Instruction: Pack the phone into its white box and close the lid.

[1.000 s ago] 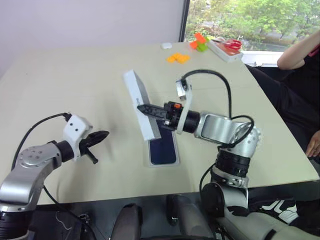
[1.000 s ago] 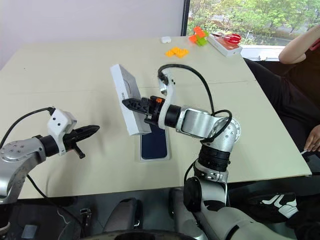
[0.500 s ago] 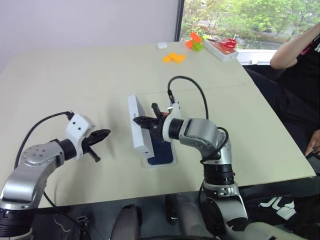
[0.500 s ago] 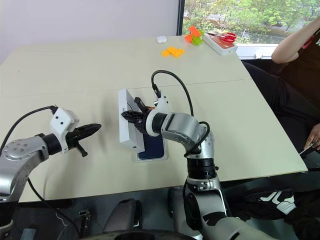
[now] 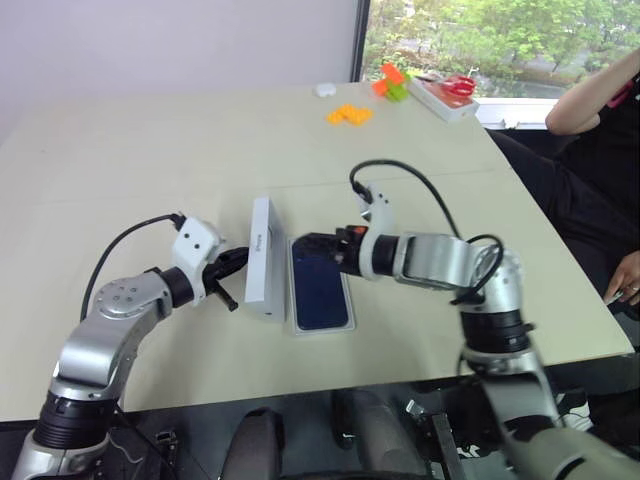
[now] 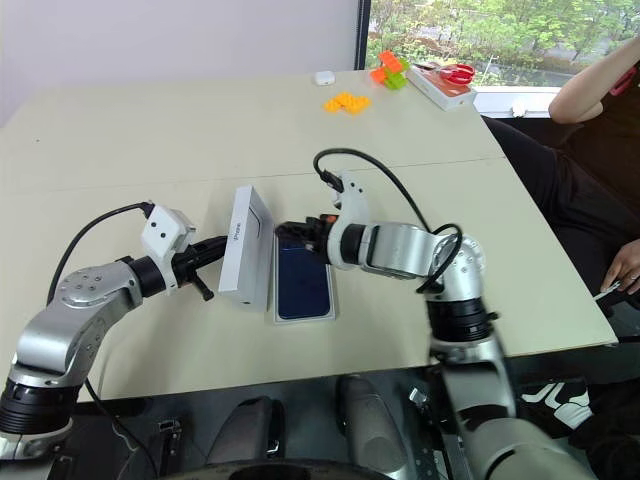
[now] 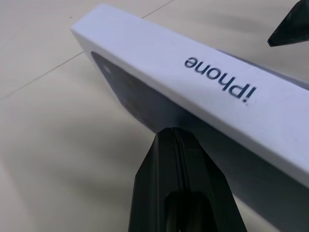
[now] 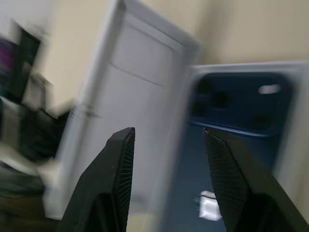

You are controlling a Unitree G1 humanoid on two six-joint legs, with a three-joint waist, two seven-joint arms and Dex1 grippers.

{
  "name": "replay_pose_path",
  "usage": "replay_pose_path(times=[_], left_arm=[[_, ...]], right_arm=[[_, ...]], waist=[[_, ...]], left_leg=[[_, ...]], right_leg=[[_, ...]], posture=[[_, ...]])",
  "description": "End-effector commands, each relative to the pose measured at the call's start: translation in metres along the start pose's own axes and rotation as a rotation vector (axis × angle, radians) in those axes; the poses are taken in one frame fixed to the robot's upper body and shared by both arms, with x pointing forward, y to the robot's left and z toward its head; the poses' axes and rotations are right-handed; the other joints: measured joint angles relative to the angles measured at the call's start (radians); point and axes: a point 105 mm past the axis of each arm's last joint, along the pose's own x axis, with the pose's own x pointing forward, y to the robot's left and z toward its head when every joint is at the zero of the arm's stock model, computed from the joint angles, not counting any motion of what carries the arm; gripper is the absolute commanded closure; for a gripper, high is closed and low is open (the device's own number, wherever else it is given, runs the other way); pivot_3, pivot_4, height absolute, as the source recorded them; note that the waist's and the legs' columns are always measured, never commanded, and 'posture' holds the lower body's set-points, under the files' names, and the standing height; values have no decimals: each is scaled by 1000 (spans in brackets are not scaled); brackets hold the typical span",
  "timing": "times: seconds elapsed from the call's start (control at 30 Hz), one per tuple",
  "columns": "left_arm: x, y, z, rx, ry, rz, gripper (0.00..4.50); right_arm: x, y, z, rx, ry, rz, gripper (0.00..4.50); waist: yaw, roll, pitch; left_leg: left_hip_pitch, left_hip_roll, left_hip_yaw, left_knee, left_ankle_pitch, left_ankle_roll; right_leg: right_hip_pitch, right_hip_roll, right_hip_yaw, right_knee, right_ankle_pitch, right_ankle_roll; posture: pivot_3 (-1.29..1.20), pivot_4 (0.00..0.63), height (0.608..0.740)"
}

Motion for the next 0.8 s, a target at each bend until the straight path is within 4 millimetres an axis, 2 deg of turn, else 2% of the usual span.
replay_pose_path(times=[0.03, 0.17, 0.23, 0.33, 0.47, 0.63, 0.7, 0.8], left_arm=[[1, -4, 14, 21, -45, -13, 4500], [4, -20, 17, 24, -44, -89, 4500], [7, -32, 18, 25, -41, -136, 4500], [13, -47, 20, 31, -44, -193, 4500], [19, -63, 23, 28, -56, -245, 4500], [19, -62, 30, -4, -84, -242, 4500], [17, -50, 36, -71, -111, -197, 4500], [10, -21, 43, -182, -127, -77, 4500]], right_arm=[[4, 29, -6, -246, 23, 95, 2182], [10, 32, -17, -400, 48, 91, 2182], [7, 25, -16, -461, 40, 57, 2182], [-3, 6, -7, -494, 16, -17, 2182], [-23, -31, 6, -557, 11, -180, 2182], [-43, -60, 16, -680, 32, -309, 2182], [-48, -63, 23, -722, 17, -325, 2182], [-50, -62, 29, -794, -8, -320, 2182]], waist=[[-1, 0, 0], [5, 0, 0], [12, 0, 0], [23, 0, 0], [31, 0, 0], [28, 0, 0], [25, 0, 0], [26, 0, 0]], left_leg=[[0, 1, 0, 0, 0, 0], [-1, 4, -5, 0, 0, 1], [-1, 4, -4, 1, 0, 1], [-1, 2, -3, 2, 0, 1], [0, 0, -3, 3, 0, 1], [-2, -2, -2, 2, 0, 1], [-2, -2, -2, 2, 0, 1], [-2, -2, -3, 2, 0, 1]], right_leg=[[0, 1, 0, 0, 0, 0], [-3, 7, -2, 3, -1, -1], [-3, 7, -2, 3, 0, -2], [-3, 5, -1, 3, 0, -2], [-3, 2, -2, 2, 0, -2], [-4, 0, -1, 0, 0, -2], [-4, 0, -1, 0, 0, -2], [-4, 1, -2, 2, 0, -2]], posture=[[0, 150, 739], [0, 150, 739], [0, 150, 739], [0, 150, 739], [0, 150, 739], [0, 150, 739], [0, 150, 739], [0, 150, 739]])
